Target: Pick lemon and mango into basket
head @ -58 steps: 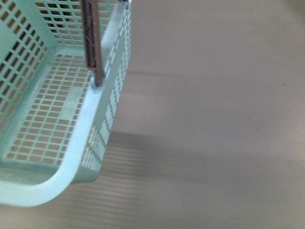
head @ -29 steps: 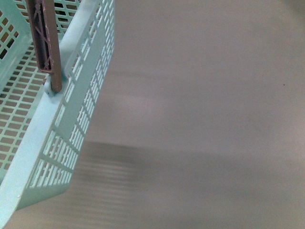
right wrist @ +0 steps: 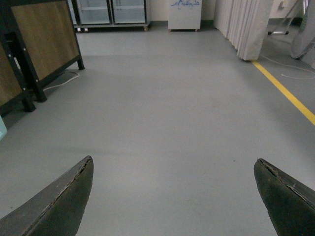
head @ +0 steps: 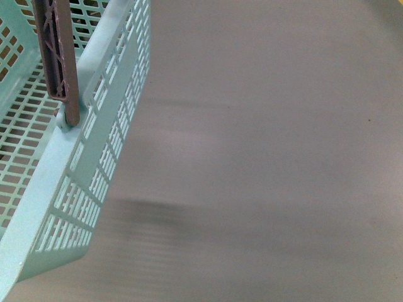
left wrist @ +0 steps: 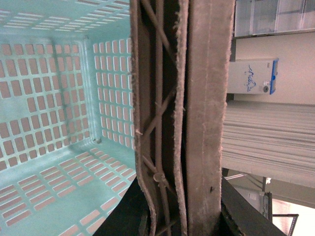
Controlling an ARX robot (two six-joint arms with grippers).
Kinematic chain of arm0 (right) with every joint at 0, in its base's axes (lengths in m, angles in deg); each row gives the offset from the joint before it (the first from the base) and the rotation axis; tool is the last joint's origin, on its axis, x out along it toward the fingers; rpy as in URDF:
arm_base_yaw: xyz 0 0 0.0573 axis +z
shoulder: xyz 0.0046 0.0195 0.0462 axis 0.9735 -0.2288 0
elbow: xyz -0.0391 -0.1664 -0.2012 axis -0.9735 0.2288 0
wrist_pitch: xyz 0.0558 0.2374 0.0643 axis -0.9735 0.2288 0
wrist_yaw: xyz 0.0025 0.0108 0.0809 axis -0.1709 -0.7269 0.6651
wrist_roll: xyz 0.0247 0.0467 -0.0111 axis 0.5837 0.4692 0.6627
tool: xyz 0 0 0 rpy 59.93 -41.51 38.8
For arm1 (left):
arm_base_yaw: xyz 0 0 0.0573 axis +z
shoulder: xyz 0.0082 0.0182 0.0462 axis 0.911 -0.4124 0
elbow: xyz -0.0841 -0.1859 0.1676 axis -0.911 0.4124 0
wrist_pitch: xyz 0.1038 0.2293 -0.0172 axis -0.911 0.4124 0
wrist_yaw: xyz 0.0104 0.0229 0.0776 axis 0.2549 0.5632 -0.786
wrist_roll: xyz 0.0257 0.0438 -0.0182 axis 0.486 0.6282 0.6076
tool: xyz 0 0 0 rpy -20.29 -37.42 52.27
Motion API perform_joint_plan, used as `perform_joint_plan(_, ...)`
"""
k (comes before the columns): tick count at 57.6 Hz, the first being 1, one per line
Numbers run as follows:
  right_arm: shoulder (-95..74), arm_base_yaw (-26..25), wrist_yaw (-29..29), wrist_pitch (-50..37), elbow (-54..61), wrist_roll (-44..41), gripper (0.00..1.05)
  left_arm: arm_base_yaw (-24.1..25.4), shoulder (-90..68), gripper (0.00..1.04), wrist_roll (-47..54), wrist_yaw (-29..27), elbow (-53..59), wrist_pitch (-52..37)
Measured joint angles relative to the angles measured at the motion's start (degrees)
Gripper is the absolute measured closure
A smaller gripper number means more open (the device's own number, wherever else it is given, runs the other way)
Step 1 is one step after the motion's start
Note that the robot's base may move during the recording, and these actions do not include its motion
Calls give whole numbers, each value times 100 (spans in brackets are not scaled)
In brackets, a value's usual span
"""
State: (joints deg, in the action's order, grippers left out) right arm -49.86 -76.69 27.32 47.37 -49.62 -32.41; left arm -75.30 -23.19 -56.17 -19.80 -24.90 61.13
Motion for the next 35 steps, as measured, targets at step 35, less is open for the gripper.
perform_joint_plan(35,0,0,2,0,0,0,9,0,0,85,0,2,2,0)
